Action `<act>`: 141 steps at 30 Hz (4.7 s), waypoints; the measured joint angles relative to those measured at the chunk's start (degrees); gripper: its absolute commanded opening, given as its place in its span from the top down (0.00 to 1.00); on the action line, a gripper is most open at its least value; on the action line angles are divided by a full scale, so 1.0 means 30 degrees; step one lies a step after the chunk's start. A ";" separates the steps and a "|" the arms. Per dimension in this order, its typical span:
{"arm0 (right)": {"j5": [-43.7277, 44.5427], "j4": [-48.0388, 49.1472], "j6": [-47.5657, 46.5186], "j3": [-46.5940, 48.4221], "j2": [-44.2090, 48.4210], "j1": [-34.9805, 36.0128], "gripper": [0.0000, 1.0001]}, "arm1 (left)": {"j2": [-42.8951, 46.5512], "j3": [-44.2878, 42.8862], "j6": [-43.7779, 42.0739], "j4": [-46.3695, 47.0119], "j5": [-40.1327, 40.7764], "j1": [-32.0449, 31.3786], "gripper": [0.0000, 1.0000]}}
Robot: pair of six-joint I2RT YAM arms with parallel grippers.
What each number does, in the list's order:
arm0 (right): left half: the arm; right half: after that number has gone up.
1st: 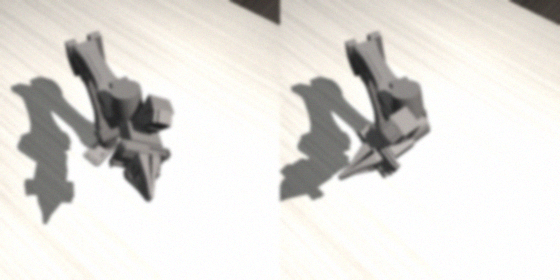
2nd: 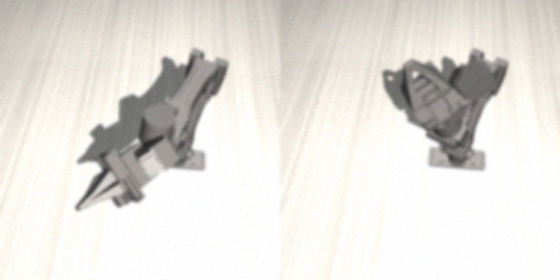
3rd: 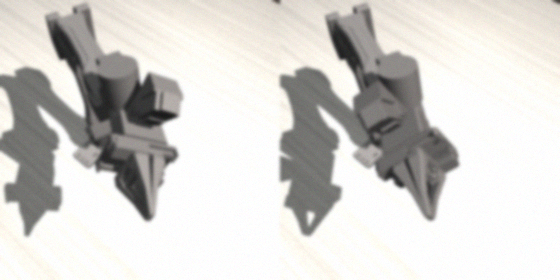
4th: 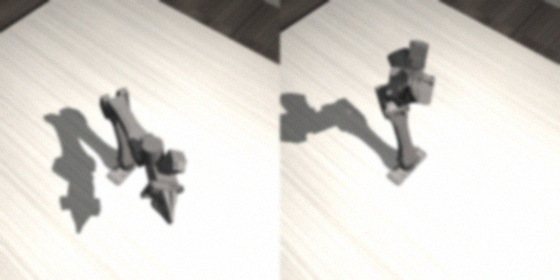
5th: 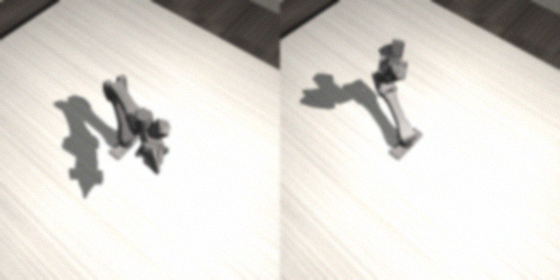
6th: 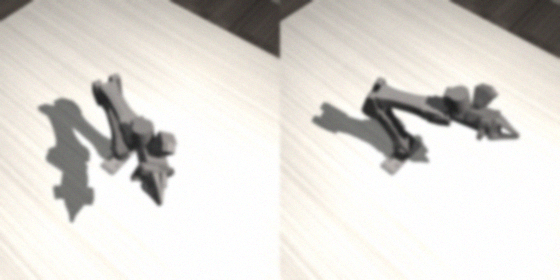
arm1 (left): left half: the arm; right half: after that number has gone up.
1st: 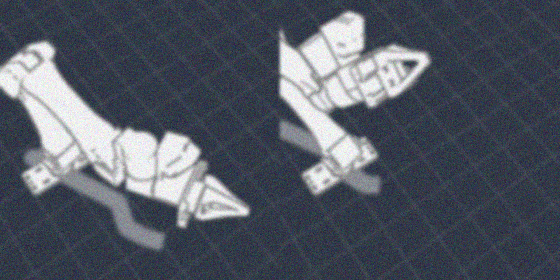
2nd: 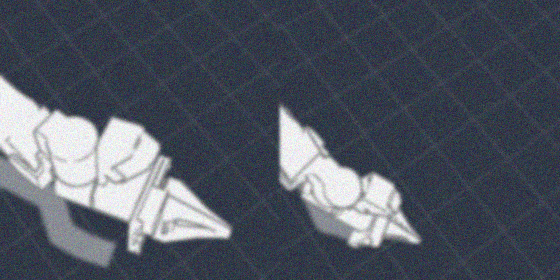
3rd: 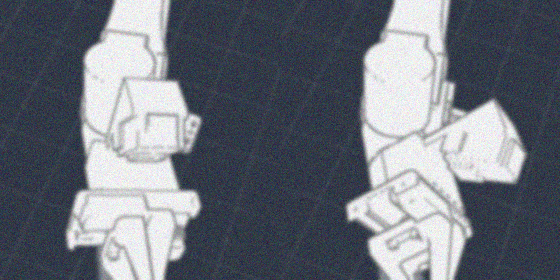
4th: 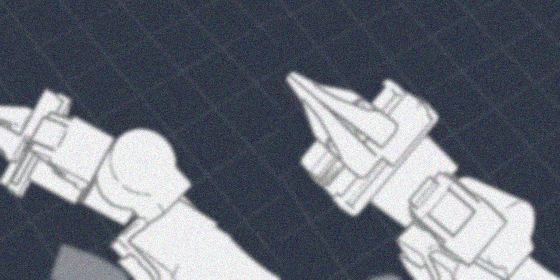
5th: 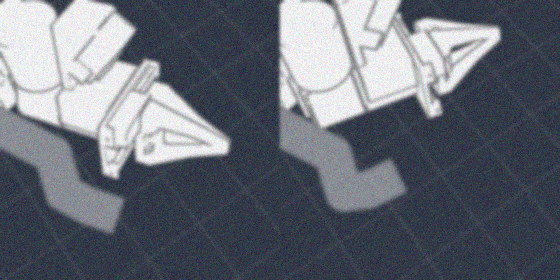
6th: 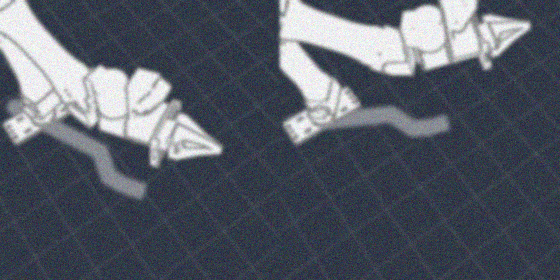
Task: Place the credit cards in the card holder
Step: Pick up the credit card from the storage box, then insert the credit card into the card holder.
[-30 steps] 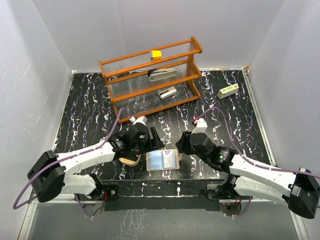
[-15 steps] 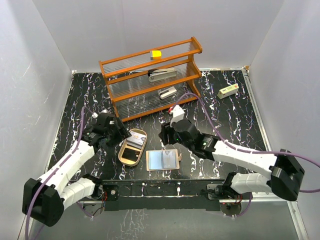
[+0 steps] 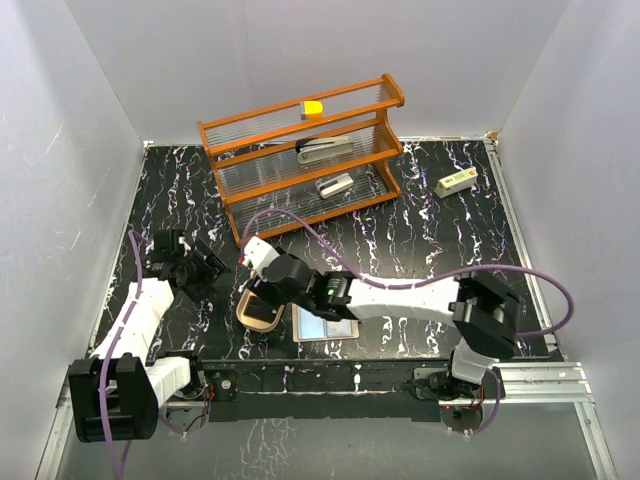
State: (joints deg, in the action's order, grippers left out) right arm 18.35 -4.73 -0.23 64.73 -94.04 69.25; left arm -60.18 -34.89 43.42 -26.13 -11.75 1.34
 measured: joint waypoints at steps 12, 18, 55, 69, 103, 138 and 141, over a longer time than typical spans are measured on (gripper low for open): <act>0.1537 -0.1282 -0.2324 0.3045 -0.5319 0.0036 0.39 | 0.0102 0.0430 -0.0058 0.0291 -0.2273 0.3643 0.29; 0.2135 -0.1552 -0.2790 0.3708 -0.6623 0.0036 0.42 | 0.0029 0.0707 -0.0168 0.0510 -0.3381 0.4561 0.29; 0.3898 -0.2091 -0.1472 0.3789 -0.6878 0.0874 0.64 | -0.0138 0.0976 -0.0561 0.1195 -0.4772 0.4663 0.30; 0.5260 -0.2368 -0.1290 0.3781 -0.6535 0.1617 0.90 | -0.0131 0.1020 -0.0627 0.1319 -0.5085 0.4663 0.30; -0.0080 -0.1523 0.7410 -0.3082 0.6207 -0.2834 1.00 | 0.3468 0.3140 0.1253 0.8721 -1.4681 0.4240 0.43; -0.8291 0.1996 1.6721 -1.2786 1.0870 -0.5880 1.00 | 0.1107 0.2521 0.0554 0.7169 -0.8087 -0.6768 1.00; -0.8371 0.2091 1.7099 -1.3187 1.0994 -0.5880 1.00 | 0.0685 0.2098 0.0350 0.6564 -0.6943 -0.7825 1.00</act>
State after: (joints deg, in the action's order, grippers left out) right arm -6.76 1.54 51.07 25.17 -61.06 51.62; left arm -58.13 -28.60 44.47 -6.44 -32.58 -22.13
